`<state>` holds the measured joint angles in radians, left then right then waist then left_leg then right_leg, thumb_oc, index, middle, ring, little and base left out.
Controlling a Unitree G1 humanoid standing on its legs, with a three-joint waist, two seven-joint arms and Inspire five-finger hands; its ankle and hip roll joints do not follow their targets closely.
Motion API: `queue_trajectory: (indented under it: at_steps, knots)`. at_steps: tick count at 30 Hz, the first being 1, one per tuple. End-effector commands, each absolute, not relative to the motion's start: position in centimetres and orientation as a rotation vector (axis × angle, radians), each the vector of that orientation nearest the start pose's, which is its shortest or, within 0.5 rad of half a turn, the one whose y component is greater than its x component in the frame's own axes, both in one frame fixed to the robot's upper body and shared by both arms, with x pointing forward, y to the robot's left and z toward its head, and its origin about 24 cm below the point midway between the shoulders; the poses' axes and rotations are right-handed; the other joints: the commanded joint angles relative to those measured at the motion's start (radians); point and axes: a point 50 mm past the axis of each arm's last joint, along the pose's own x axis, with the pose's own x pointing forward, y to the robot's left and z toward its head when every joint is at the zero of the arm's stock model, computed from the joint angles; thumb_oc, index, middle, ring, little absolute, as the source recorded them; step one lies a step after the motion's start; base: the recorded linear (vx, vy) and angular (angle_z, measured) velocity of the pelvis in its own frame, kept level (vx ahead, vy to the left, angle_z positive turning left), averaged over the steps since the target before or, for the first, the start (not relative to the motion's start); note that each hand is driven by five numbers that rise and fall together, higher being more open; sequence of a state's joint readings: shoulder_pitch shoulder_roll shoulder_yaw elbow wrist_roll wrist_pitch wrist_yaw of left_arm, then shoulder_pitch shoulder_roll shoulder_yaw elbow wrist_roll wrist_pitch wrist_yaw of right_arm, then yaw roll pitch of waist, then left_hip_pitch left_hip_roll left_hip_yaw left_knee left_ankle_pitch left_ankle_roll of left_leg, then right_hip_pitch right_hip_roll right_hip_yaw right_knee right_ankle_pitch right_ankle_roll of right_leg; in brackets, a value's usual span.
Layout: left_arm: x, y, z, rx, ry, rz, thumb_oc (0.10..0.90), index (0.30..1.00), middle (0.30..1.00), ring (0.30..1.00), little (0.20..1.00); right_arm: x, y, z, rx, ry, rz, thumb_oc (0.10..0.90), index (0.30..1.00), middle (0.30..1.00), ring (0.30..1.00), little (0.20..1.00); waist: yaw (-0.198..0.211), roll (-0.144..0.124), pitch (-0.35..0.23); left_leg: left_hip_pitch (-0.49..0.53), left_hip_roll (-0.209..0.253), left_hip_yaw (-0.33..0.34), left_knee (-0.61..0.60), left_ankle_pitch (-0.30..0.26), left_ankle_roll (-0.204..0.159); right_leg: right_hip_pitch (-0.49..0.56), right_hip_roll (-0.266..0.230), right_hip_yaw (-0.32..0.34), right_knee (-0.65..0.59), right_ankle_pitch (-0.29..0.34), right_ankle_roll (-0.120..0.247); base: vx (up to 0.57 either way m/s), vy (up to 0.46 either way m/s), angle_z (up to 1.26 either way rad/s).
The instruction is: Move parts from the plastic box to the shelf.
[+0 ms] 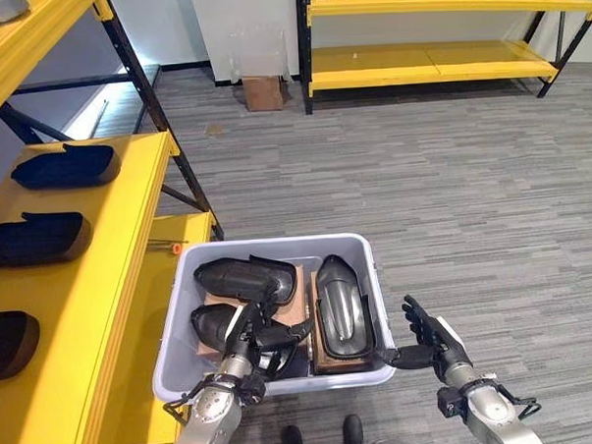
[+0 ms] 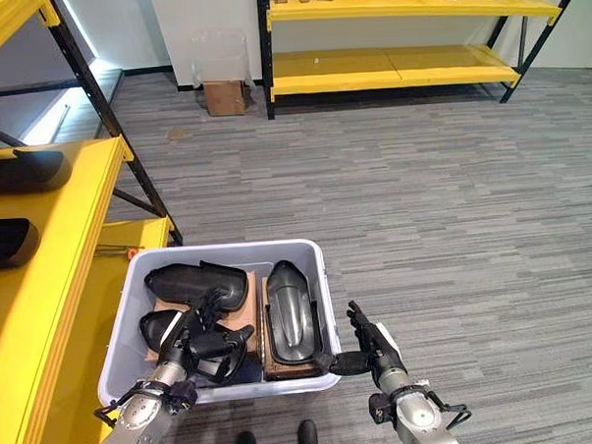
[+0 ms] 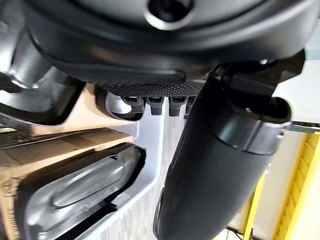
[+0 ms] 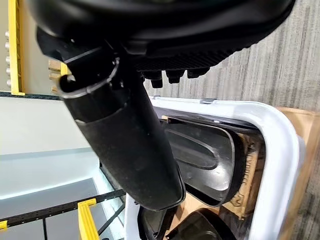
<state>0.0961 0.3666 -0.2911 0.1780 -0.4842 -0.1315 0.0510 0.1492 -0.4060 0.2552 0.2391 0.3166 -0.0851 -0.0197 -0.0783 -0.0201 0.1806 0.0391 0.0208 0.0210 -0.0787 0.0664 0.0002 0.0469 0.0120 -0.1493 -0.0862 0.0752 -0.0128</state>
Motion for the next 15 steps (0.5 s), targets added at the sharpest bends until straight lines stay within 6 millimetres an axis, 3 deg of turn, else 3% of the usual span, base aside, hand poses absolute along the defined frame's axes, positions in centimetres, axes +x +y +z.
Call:
queue_trajectory:
  at_steps: [1,3,4,5,8,9,10,11,13,15]
  knots:
    - [24.3,17.2,2.2,-0.11,0.024,-0.136,0.9,1.0,1.0,1.0,1.0,22.3,-19.8,0.4,-0.104,0.128,0.124,0.9,1.0,1.0,1.0,1.0,0.007,-0.047,-0.029,-0.06,0.006,0.058,0.211,-0.112,-0.054,0.032,-0.046,0.007,0.058,-0.11,0.057,-0.13,-0.082,0.17]
    - [24.5,16.9,2.2,-0.121,0.022,-0.143,0.9,1.0,1.0,1.0,1.0,22.5,-20.2,0.8,-0.12,0.113,0.113,0.9,1.0,1.0,1.0,1.0,-0.001,-0.059,-0.005,-0.141,0.063,0.111,0.347,-0.085,-0.07,0.044,-0.045,-0.011,0.057,-0.118,0.04,-0.09,-0.063,0.38]
    - [24.5,16.9,2.2,-0.121,0.024,-0.144,0.9,1.0,1.0,1.0,1.0,22.5,-20.3,0.8,-0.122,0.112,0.107,0.9,1.0,1.0,1.0,1.0,-0.002,-0.063,-0.004,-0.151,0.098,0.113,0.345,-0.071,-0.075,0.049,-0.046,-0.012,0.054,-0.121,0.039,-0.03,-0.029,0.46]
    - [24.5,16.9,2.2,-0.121,0.024,-0.144,0.9,1.0,1.0,1.0,1.0,22.5,-20.3,0.8,-0.122,0.112,0.107,0.9,1.0,1.0,1.0,1.0,-0.001,-0.062,-0.004,-0.151,0.099,0.113,0.346,-0.071,-0.076,0.05,-0.045,-0.011,0.054,-0.12,0.038,0.02,0.018,0.31]
    - [24.3,17.0,2.3,-0.118,0.022,-0.136,0.9,1.0,1.0,1.0,1.0,22.6,-20.5,1.0,-0.135,0.103,0.101,0.9,1.0,1.0,1.0,1.0,0.01,-0.068,-0.01,-0.129,0.168,0.021,0.251,-0.039,-0.087,0.062,-0.065,-0.003,0.051,-0.128,0.05,0.07,0.078,0.1]
    - [24.3,17.0,2.3,-0.118,0.022,-0.131,0.9,1.0,1.0,1.0,1.0,22.6,-20.6,1.0,-0.139,0.103,0.095,0.9,1.0,1.0,1.0,1.0,0.011,-0.065,-0.013,-0.124,0.199,-0.012,0.208,-0.02,-0.094,0.06,-0.071,0.004,0.053,-0.133,0.056,0.13,0.198,-0.07]
    - [24.3,17.0,2.2,-0.121,0.024,-0.126,0.9,1.0,1.0,1.0,1.0,22.7,-20.7,1.0,-0.14,0.101,0.087,0.9,1.0,1.0,1.0,1.0,0.007,-0.046,-0.021,-0.105,0.256,-0.034,0.108,0.038,-0.119,0.062,-0.075,0.01,0.058,-0.15,0.067,0.11,0.169,-0.03]
    - [24.2,17.0,2.2,-0.121,0.024,-0.126,0.9,1.0,1.0,1.0,1.0,22.7,-20.7,1.0,-0.14,0.101,0.087,0.9,1.0,1.0,1.0,1.0,0.007,-0.045,-0.021,-0.099,0.258,-0.033,0.098,0.044,-0.121,0.061,-0.073,0.01,0.059,-0.151,0.066,0.12,0.206,-0.01]
    - [24.3,16.8,2.0,-0.125,0.032,-0.125,0.9,1.0,1.0,1.0,1.0,22.7,-21.5,1.3,-0.226,0.092,0.068,0.9,1.0,1.0,1.0,1.0,-0.012,-0.02,-0.03,-0.086,0.281,0.044,0.038,0.078,-0.139,0.071,-0.092,-0.001,0.064,-0.161,0.08,0.11,0.25,0.03]
    - [24.2,16.8,1.9,-0.129,0.035,-0.137,0.9,1.0,1.0,1.0,1.0,22.6,-21.4,1.4,-0.257,0.087,0.078,0.9,1.0,1.0,1.0,1.0,-0.011,0.001,-0.047,-0.055,0.282,0.065,0.0,0.07,-0.149,0.076,-0.101,0.006,0.07,-0.169,0.088,0.15,0.288,-0.01]
